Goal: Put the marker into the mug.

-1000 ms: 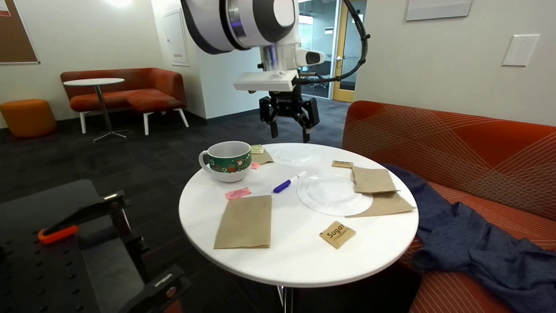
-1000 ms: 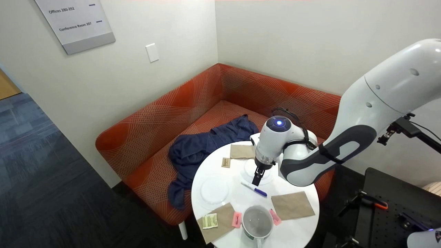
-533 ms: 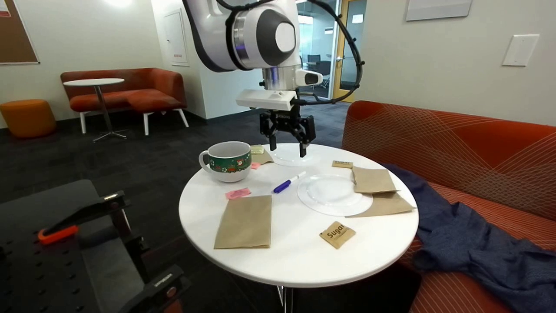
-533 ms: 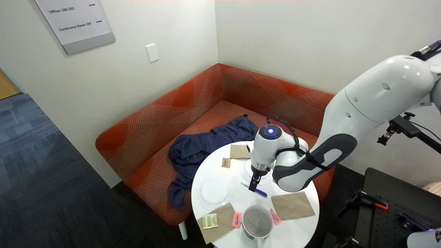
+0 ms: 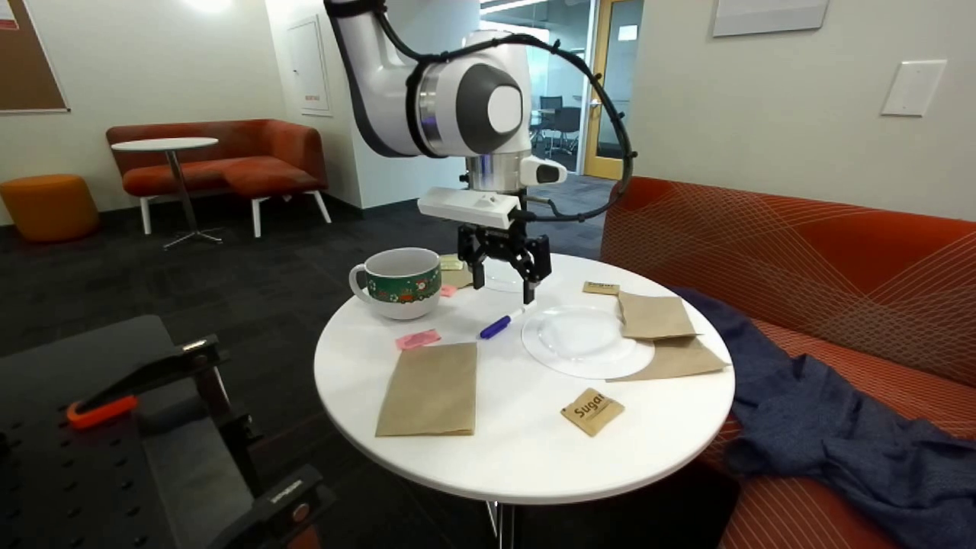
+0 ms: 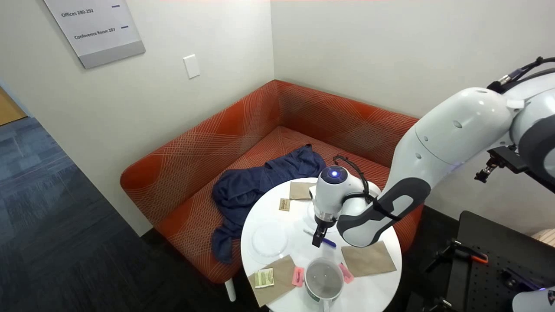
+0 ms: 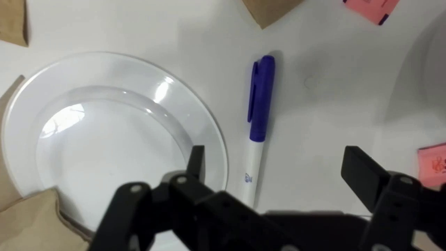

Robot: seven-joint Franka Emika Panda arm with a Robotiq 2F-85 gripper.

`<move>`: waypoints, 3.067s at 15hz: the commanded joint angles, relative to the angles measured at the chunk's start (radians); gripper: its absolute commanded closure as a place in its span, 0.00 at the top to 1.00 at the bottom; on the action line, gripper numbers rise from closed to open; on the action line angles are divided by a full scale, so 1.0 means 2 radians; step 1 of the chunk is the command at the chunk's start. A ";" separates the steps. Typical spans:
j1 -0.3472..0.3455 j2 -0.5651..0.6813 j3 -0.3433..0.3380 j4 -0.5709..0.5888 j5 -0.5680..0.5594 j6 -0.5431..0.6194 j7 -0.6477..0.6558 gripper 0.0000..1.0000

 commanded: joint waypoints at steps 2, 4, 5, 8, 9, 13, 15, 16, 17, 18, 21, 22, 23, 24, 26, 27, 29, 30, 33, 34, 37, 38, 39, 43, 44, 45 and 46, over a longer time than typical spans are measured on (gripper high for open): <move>0.000 0.034 -0.001 0.037 0.022 -0.012 -0.015 1.00; -0.001 0.044 -0.002 0.047 0.025 -0.013 -0.015 1.00; -0.001 0.049 -0.002 0.051 0.026 -0.013 -0.015 1.00; -0.001 0.059 -0.002 0.062 0.028 -0.014 -0.015 0.68; -0.001 0.062 -0.002 0.066 0.028 -0.014 -0.016 0.59; -0.001 0.067 -0.002 0.067 0.027 -0.009 -0.015 0.30; -0.001 0.066 -0.002 0.067 0.027 -0.008 -0.015 0.15; 0.000 0.065 -0.002 0.066 0.027 -0.008 -0.015 0.06; -0.001 0.065 -0.002 0.066 0.027 -0.008 -0.015 0.01; 0.000 0.063 -0.003 0.065 0.027 -0.006 -0.015 0.00; 0.009 0.046 -0.010 0.049 0.021 0.002 -0.011 0.03; 0.013 0.036 -0.014 0.039 0.017 0.009 -0.009 0.03; 0.015 0.029 -0.016 0.033 0.015 0.013 -0.009 0.03; 0.021 0.018 -0.021 0.023 0.011 0.019 -0.008 0.03; 0.030 -0.006 -0.026 0.002 0.004 0.029 -0.010 0.03; 0.036 -0.020 -0.030 -0.011 -0.002 0.036 -0.011 0.03; 0.043 -0.055 -0.034 -0.042 -0.017 0.055 -0.023 0.03; 0.041 -0.074 -0.031 -0.058 -0.022 0.064 -0.036 0.03; 0.023 -0.129 -0.007 -0.104 -0.034 0.082 -0.085 0.03; 0.008 -0.147 0.012 -0.118 -0.033 0.086 -0.113 0.03; -0.039 -0.190 0.077 -0.159 -0.015 0.097 -0.194 0.03; -0.066 -0.201 0.113 -0.171 0.001 0.100 -0.230 0.03; -0.091 -0.209 0.147 -0.180 0.020 0.098 -0.264 0.03; -0.207 -0.200 0.308 -0.189 0.124 0.083 -0.419 0.03; -0.241 -0.195 0.348 -0.189 0.148 0.078 -0.458 0.03; -0.276 -0.187 0.388 -0.189 0.167 0.075 -0.496 0.03; -0.308 -0.181 0.423 -0.190 0.183 0.069 -0.528 0.03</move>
